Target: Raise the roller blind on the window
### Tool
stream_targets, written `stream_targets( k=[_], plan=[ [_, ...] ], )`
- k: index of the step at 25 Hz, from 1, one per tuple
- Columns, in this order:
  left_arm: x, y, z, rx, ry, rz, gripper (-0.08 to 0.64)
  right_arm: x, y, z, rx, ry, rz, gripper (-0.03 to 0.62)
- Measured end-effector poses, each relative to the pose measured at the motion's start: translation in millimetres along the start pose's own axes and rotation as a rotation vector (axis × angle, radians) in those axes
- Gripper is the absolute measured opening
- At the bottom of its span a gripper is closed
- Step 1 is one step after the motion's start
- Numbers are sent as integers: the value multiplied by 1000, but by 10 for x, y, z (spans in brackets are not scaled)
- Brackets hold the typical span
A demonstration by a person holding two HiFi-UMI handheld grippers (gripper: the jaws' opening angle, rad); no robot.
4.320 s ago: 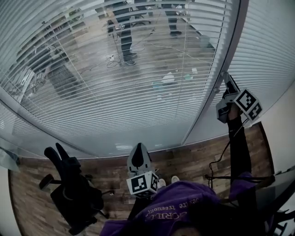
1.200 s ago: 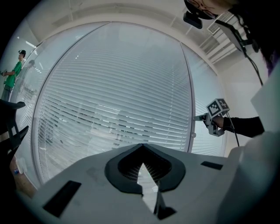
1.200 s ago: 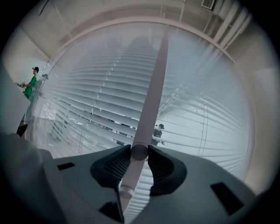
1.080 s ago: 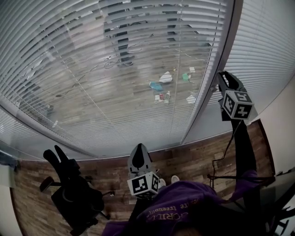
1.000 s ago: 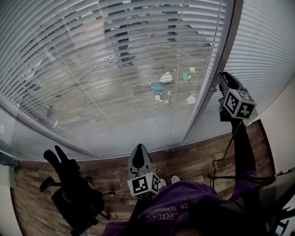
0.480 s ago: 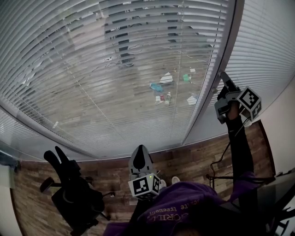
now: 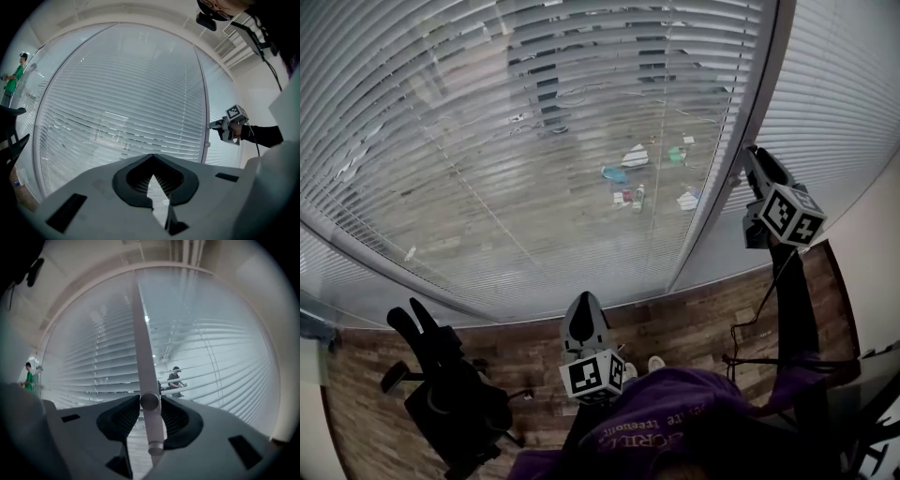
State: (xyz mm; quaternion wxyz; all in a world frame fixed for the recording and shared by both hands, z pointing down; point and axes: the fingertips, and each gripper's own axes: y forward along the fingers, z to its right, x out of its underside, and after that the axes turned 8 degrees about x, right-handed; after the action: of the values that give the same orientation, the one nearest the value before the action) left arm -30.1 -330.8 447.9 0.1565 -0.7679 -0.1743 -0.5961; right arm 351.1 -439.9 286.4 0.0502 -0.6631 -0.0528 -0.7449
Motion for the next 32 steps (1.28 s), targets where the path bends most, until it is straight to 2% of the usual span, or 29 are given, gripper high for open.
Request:
stream_targets(
  k=[4,6,9,12,17,19,21,25,32],
  plan=[
    [0,34,15,3,1,3,2,-7,63,-69,33,-249,-6,120],
    [38,61,11,4,4,4,2,9,87,-65,57,-318,19,120],
    [59,36,-20,0,1,1,2,-27,55,-60,85,-325,64,120],
    [71,18,-50,-8,-2,-4,2,-17,55,-54,89,-321,54,120],
    [49,4,-52,-7,-9,-2,2,-16,48,-96,98,-434,35,120],
    [46,17,-28,0,3,-4,2,-14,64,-85,102,-445,21,120],
    [41,35,-6,3,7,-6,2,-8,88,-51,96,-373,3,120],
    [27,7,-21,-2,6,-4,2,-6,85,5,83,-118,-11,120],
    [26,-19,-53,-15,5,1,2,-25,78,74,66,236,-6,120]
  ],
)
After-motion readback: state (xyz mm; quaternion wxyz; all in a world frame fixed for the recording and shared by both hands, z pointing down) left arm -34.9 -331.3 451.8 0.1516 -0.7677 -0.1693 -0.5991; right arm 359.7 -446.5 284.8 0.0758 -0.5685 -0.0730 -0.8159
